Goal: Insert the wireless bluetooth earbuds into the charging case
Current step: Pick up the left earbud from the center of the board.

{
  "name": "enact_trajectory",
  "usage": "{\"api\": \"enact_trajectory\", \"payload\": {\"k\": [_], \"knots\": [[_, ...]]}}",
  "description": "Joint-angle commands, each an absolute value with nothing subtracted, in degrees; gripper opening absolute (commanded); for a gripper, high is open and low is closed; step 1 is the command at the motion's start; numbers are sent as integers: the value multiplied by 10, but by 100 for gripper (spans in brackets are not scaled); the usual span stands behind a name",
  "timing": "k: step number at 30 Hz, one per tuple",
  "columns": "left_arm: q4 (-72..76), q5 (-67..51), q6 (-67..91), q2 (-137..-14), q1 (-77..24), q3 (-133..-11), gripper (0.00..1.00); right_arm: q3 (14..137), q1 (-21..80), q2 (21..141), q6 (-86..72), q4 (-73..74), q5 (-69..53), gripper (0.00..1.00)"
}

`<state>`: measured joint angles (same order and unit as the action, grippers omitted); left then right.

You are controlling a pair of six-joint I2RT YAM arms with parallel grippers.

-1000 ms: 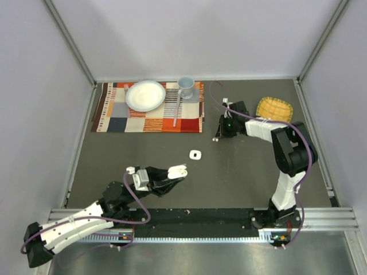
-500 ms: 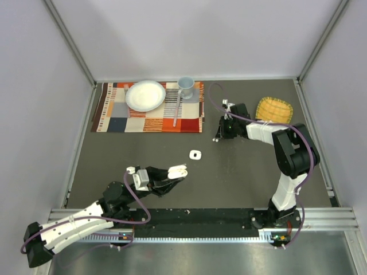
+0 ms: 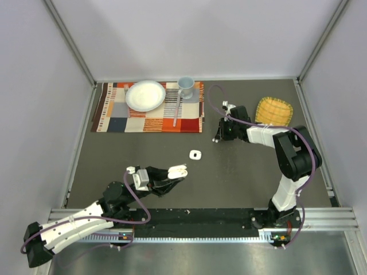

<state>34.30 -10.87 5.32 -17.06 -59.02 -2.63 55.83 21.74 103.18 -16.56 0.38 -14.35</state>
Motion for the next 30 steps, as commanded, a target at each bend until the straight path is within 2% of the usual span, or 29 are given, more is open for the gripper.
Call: {"api": "enact_trajectory", "payload": {"k": [1, 12, 24, 27, 30], "knots": [[379, -110, 58, -175, -592, -19, 0, 533, 231, 1027, -156, 47, -136, 24], [380, -108, 58, -176, -592, -18, 0, 532, 236, 1028, -154, 25, -171, 22], [381, -108, 59, -181, -592, -18, 0, 505, 239, 1011, -155, -15, -201, 13], [381, -108, 62, -180, -592, -17, 0, 497, 239, 1007, -157, -21, -207, 10], [382, -109, 61, -179, -592, -17, 0, 486, 239, 998, -167, -39, -219, 0]]}}
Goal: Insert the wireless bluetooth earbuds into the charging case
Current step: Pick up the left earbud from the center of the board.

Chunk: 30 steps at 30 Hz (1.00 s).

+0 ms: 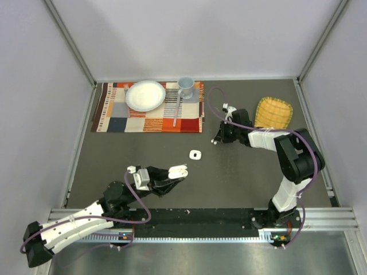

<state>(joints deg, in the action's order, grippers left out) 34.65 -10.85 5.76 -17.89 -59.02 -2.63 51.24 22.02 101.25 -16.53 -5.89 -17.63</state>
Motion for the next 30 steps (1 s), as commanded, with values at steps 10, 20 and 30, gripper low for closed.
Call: {"api": "enact_trajectory", "payload": {"k": [10, 20, 30], "knots": [[382, -109, 62, -183, -592, -18, 0, 454, 239, 943, -212, -90, -265, 0], [383, -112, 65, -185, -592, -20, 0, 446, 241, 850, -219, -77, -254, 0], [396, -134, 63, -209, -592, -27, 0, 438, 241, 632, -232, -78, -319, 0]]}}
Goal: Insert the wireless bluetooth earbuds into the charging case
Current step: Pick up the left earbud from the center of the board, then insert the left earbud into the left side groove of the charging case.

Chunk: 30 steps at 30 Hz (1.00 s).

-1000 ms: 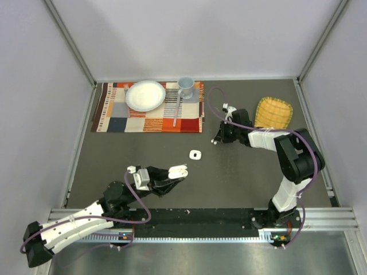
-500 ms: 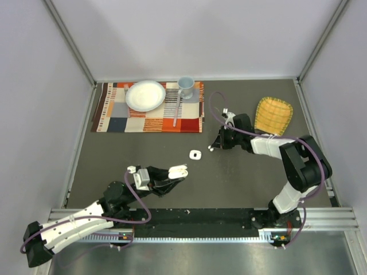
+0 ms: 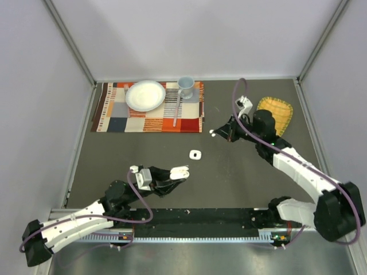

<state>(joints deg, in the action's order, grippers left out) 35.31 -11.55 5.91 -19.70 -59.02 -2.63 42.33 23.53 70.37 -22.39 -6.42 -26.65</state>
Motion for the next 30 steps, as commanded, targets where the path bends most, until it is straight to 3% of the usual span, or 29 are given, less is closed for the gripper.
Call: {"api": "enact_trajectory", "payload": {"k": [1, 8, 17, 30], "knots": [[400, -143, 63, -213, -592, -28, 0, 445, 242, 623, -233, -76, -356, 0], [435, -175, 68, -246, -592, -33, 0, 502, 321, 551, -132, -20, -455, 0], [460, -193, 76, -279, -592, -40, 0, 549, 435, 500, -4, 62, -435, 0], [461, -192, 75, -284, -592, -47, 0, 621, 574, 553, 98, 174, -341, 0]]}}
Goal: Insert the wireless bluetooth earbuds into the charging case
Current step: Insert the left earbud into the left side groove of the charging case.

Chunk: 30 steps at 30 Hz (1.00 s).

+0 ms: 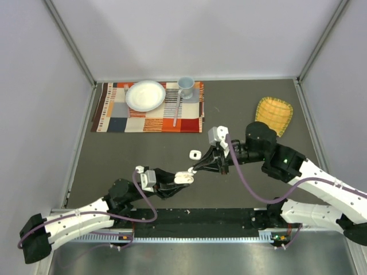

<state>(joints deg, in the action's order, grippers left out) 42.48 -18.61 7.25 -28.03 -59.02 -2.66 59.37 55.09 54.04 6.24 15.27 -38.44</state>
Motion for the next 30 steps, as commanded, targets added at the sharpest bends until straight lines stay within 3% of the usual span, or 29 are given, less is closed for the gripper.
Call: {"api": "enact_trajectory", "payload": {"k": [1, 9, 30], "knots": [[462, -193, 75, -286, -592, -48, 0, 621, 585, 556, 99, 176, -331, 0], [468, -193, 74, -295, -592, -52, 0, 589, 656, 577, 134, 150, -247, 0], [493, -208, 98, -304, -592, -48, 0, 534, 669, 592, 151, 70, -262, 0]]}}
